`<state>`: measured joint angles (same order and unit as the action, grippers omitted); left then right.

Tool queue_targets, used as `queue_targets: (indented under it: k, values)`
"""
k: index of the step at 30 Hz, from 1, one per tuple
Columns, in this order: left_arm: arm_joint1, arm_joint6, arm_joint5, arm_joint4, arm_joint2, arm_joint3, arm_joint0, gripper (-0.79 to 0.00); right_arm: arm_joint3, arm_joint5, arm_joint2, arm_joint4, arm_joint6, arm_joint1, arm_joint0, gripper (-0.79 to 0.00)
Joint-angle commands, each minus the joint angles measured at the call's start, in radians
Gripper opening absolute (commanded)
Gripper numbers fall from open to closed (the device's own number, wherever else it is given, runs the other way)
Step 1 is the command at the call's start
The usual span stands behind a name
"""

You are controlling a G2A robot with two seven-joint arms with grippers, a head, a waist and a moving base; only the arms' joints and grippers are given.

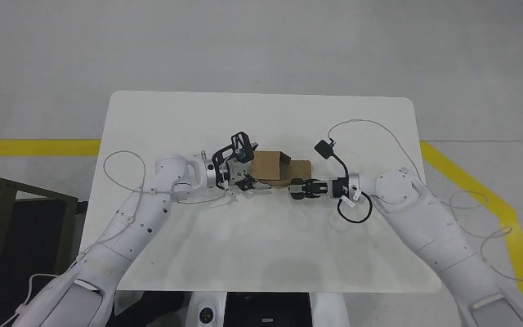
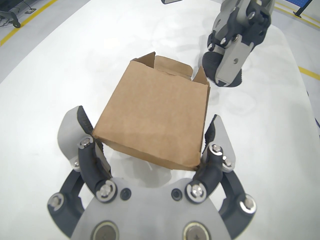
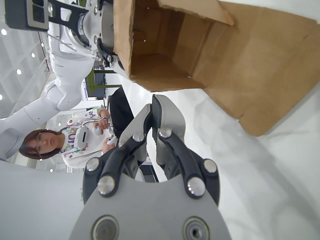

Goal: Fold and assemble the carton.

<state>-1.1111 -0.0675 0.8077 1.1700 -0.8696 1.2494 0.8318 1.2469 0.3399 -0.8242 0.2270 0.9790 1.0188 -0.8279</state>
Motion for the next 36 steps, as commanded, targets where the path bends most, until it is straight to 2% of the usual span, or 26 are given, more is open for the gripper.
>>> queue_targets:
  k: [1, 17, 36]
  values:
    - [-0.001, -0.004, 0.004, -0.003, -0.001, -0.001, 0.001, 0.0, -0.019, 0.004, 0.004, 0.0, -0.006, 0.006, 0.012, -0.785]
    - [-0.008, -0.026, 0.03, -0.013, -0.004, -0.015, 0.001, 0.0, -0.14, 0.027, 0.075, 0.002, -0.004, 0.075, 0.135, -0.785]
    - [-0.014, -0.048, 0.037, -0.011, -0.009, 0.003, 0.018, 0.0, -0.279, 0.074, 0.141, -0.001, -0.001, 0.153, 0.22, -0.785]
